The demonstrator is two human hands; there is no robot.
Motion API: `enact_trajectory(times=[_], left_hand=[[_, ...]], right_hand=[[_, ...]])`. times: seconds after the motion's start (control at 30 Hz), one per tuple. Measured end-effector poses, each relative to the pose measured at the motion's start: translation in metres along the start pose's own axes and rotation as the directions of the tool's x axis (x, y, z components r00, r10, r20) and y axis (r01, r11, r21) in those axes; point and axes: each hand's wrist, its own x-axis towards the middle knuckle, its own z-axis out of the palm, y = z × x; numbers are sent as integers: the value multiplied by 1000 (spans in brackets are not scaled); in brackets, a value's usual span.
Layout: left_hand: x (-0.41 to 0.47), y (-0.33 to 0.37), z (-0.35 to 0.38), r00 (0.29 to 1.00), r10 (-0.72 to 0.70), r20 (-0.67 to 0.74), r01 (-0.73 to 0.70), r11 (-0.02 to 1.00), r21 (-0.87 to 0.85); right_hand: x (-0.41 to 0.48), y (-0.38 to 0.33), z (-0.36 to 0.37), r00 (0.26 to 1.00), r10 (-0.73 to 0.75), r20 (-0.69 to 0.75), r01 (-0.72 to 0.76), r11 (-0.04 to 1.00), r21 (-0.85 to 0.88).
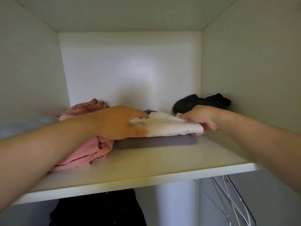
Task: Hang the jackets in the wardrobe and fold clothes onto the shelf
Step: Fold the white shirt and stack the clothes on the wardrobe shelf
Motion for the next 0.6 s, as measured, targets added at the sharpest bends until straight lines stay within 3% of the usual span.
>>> enact_trajectory(times=[0.1, 0.2, 0.27, 0.33, 0.4, 0.6], left_hand=[[1, 5, 18, 983, -54, 177, 14, 976, 216], [7, 2, 26, 978, -74, 195, 15, 957, 291], [9, 7, 25, 981, -53, 189, -11, 947, 322], [9, 13, 22, 983, -23, 181, -49, 922, 383], [11, 21, 17, 984, -3, 179, -73, 905, 418], [24, 69, 22, 990, 84, 111, -119, 921, 370]], right_hand=[[-4, -4, 13, 998, -54, -19, 49, 979, -198], [-4, -5, 27, 976, -216, -33, 165, 827, -537], [-7, -7, 36, 971, -240, 6, 175, 689, -703], [-14, -9, 36, 979, -203, 19, 149, 648, -747], [-23, -8, 26, 981, -191, 37, 161, 691, -705], [-38, 6, -24, 997, -74, 1, 50, 665, -746]])
